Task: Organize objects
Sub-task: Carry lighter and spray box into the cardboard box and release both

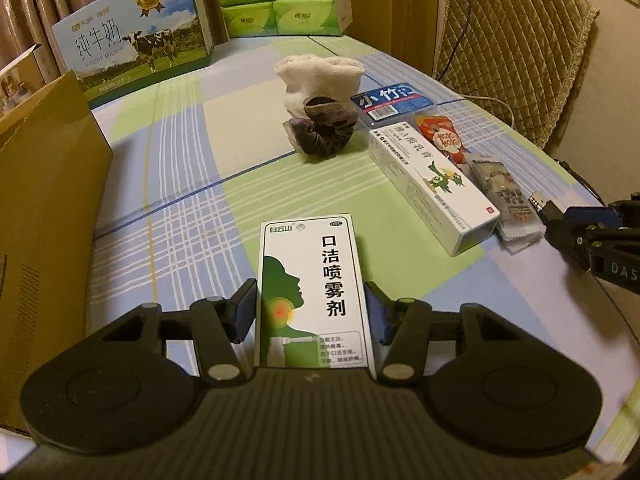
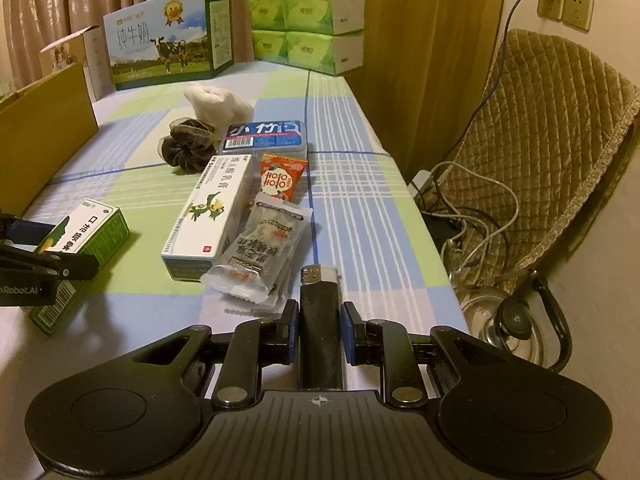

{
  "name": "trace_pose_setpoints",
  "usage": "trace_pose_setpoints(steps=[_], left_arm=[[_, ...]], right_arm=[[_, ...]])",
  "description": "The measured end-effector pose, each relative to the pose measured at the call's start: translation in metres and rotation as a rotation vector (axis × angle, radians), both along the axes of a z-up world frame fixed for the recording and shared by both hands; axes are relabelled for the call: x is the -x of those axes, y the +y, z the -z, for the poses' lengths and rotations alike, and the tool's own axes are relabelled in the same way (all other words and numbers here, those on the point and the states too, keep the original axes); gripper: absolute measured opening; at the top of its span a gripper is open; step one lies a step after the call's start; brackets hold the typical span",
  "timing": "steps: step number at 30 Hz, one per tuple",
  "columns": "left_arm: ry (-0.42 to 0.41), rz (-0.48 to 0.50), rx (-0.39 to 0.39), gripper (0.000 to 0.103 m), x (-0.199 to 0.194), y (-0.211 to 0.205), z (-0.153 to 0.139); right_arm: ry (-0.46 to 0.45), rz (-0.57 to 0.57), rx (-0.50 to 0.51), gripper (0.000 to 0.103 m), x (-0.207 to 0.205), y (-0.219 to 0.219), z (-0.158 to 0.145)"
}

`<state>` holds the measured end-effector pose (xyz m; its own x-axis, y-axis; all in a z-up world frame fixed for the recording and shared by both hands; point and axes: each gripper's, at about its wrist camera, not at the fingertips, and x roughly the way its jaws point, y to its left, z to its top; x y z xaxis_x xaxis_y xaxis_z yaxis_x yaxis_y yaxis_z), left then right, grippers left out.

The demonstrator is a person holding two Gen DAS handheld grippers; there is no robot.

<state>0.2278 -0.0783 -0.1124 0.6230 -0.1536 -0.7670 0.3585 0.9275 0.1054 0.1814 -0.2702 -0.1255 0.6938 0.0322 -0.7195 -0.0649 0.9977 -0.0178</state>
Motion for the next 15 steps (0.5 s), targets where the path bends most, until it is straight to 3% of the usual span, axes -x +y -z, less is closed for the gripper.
trace_pose_setpoints(steps=[7,15], left_arm=[[-0.024,-0.005,0.017,0.051,0.01,0.005,-0.024],[-0.083,-0.023,0.044,0.051,0.026,0.023,-0.078]], right_arm=[[-0.033,0.0,-0.02,0.019,0.013,0.005,-0.024],[-0.105,-0.045,-0.059,0.019,0.026,0.032,-0.078]])
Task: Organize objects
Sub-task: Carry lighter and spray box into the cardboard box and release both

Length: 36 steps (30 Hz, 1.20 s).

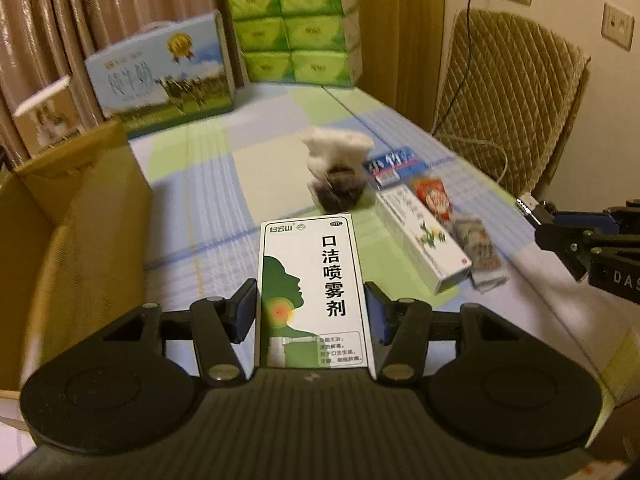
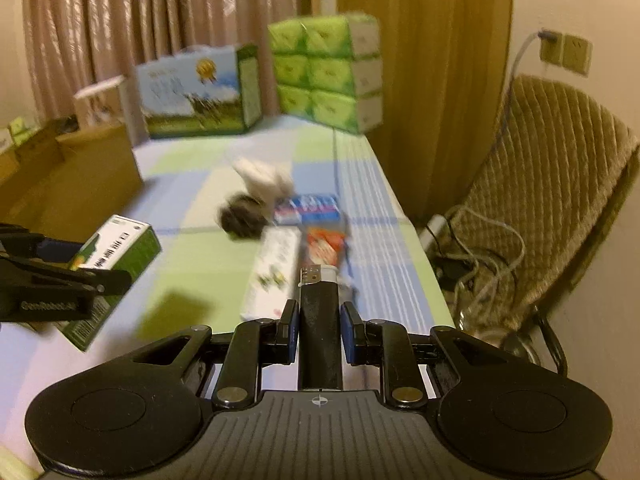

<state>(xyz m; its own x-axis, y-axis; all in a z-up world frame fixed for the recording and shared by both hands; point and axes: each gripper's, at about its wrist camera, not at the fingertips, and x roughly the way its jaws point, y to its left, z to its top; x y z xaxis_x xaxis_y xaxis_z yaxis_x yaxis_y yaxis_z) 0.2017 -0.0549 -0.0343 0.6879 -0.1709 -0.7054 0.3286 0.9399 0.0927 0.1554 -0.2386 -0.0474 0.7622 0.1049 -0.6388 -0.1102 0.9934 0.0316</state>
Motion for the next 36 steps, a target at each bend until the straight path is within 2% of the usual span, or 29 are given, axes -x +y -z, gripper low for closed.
trace_pose_setpoints(steps=[9,13,17,27,36], left_arm=[[-0.08,-0.069,-0.001,0.051,0.02,0.055,-0.071],[-0.093,-0.12,0.0,0.051,0.028,0.097,-0.093],[-0.103,-0.167,-0.036,0.051,0.034,0.141,-0.105],[-0.084,-0.3,-0.075,0.051,0.024,0.247,-0.102],[-0.047,-0.303,-0.05,0.051,-0.007,0.28,-0.069]], right_arm=[[-0.083,-0.141,-0.058,0.019,-0.001,0.066,-0.067],[-0.091,-0.215,-0.099,0.019,-0.003,0.105,-0.085],[-0.084,-0.283,-0.141,0.019,-0.007,0.148,-0.094],[-0.03,-0.411,-0.195,0.019,-0.028,0.245,-0.086],[0.032,-0.437,-0.182,0.019,-0.062,0.291,-0.055]])
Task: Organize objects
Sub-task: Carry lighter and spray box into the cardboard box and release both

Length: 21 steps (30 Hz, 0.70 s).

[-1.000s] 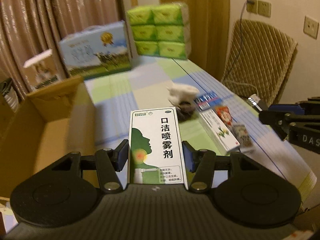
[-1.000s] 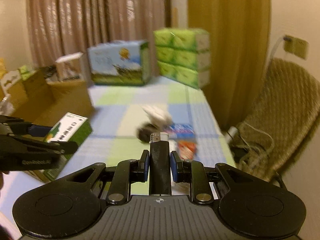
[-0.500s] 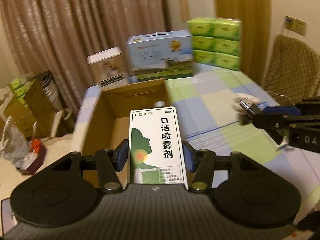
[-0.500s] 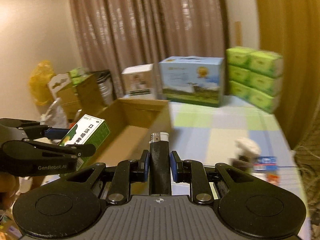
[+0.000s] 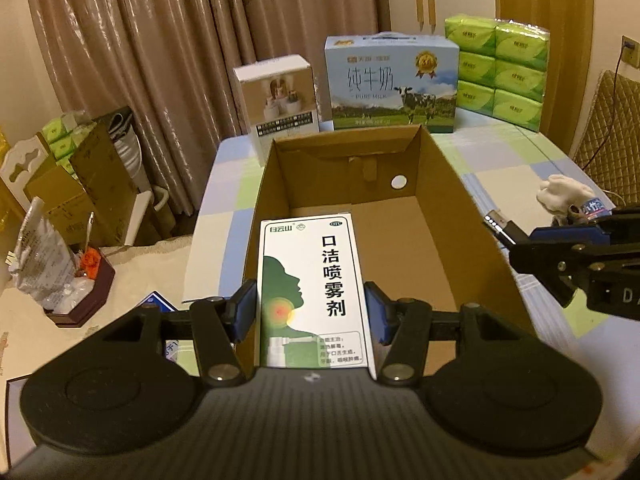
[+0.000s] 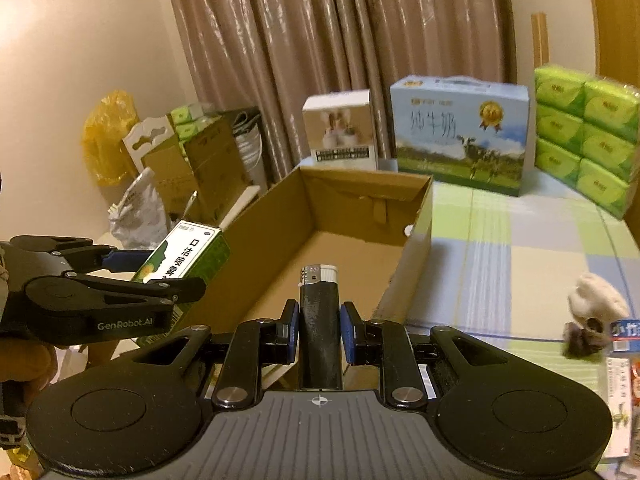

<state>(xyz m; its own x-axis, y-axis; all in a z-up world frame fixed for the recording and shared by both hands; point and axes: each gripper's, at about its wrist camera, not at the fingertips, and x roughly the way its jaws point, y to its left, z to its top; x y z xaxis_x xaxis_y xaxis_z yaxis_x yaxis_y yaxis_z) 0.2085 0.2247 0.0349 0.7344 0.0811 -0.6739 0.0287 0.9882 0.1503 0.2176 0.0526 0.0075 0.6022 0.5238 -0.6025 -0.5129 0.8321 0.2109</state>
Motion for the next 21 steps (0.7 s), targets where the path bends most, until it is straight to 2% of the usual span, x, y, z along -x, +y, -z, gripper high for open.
trace_pose_setpoints(steps=[10,11,12,13,15,21], left_arm=[[0.007,-0.012,0.043,0.051,-0.025,0.013,0.025],[-0.001,-0.018,0.049,0.054,-0.026,0.013,0.026],[-0.004,-0.024,0.055,0.059,-0.026,0.014,0.026],[-0.01,-0.028,0.061,0.06,-0.026,0.016,0.024],[-0.026,-0.037,0.065,0.06,-0.022,0.015,0.02],[-0.071,-0.06,0.094,0.062,0.007,0.011,-0.001]], right_arm=[[0.023,-0.021,-0.011,0.019,-0.018,0.014,0.025],[0.025,-0.029,-0.025,0.02,-0.019,0.014,0.027],[0.025,-0.032,-0.034,0.029,-0.019,0.014,0.028],[0.022,-0.025,-0.04,0.043,-0.019,0.012,0.028],[0.003,-0.011,-0.055,0.054,-0.016,0.008,0.025],[-0.037,0.022,-0.067,0.057,0.001,-0.016,0.007]])
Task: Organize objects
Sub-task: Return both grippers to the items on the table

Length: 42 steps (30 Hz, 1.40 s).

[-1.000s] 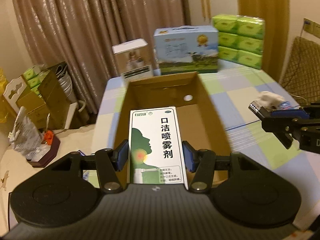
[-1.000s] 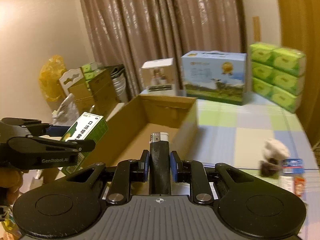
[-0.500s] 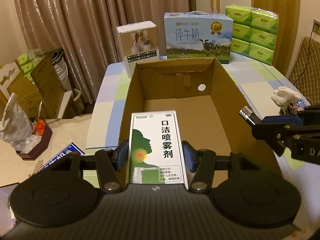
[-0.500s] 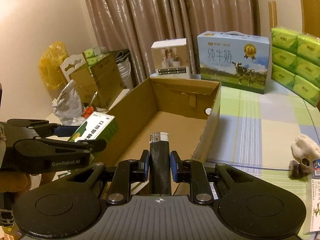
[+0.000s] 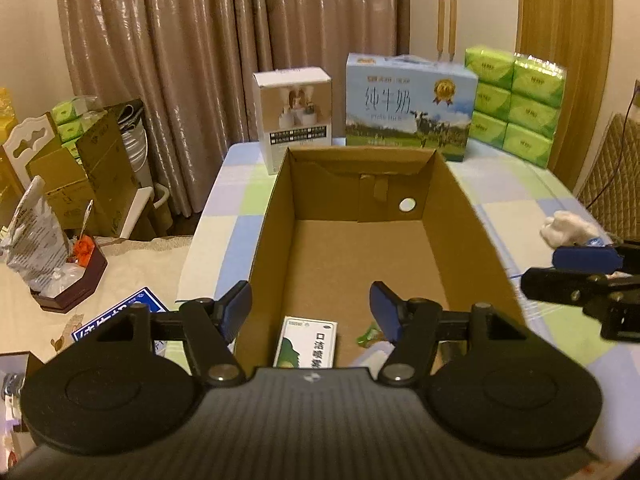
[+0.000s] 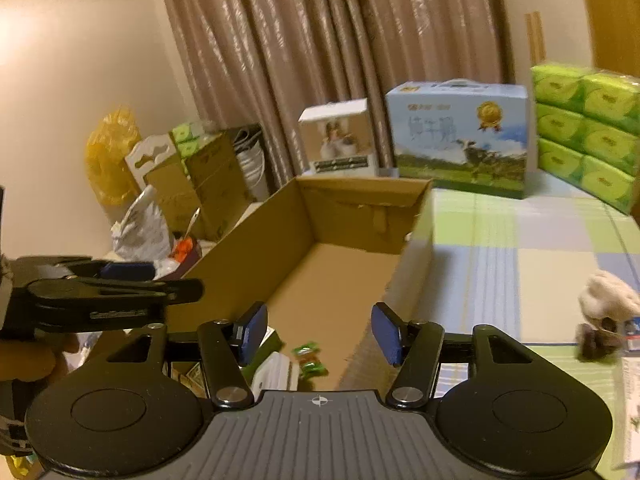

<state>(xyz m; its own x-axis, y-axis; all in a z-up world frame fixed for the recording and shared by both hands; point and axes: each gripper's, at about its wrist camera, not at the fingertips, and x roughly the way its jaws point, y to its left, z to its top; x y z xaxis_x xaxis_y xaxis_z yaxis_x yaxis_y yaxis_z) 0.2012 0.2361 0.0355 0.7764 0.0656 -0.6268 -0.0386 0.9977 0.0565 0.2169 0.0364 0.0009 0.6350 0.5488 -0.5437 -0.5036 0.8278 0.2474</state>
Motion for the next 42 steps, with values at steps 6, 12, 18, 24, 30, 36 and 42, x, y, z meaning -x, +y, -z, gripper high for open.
trace_pose_setpoints(steps=[6,12,18,24,30,36,42], left_arm=[[-0.027,-0.017,0.042,0.065,0.036,-0.019,-0.016],[-0.052,0.002,0.071,0.077,0.068,-0.052,-0.028],[-0.073,0.039,0.095,0.09,0.088,-0.089,-0.037],[-0.083,0.102,0.093,0.099,0.098,-0.133,-0.04],[-0.076,0.161,0.1,0.102,0.097,-0.174,-0.035],[-0.047,0.211,0.087,0.102,0.089,-0.21,-0.021],[-0.015,0.246,0.074,0.102,0.077,-0.237,-0.005]], right_arm=[[-0.048,0.045,0.018,0.064,0.03,-0.036,-0.021],[-0.084,0.089,0.056,0.077,0.065,-0.072,-0.034],[-0.114,0.157,0.088,0.087,0.098,-0.118,-0.04],[-0.118,0.264,0.088,0.096,0.119,-0.173,-0.045],[-0.119,0.352,0.114,0.099,0.132,-0.219,-0.043],[-0.09,0.43,0.111,0.1,0.135,-0.258,-0.033],[-0.063,0.472,0.115,0.1,0.134,-0.283,-0.018]])
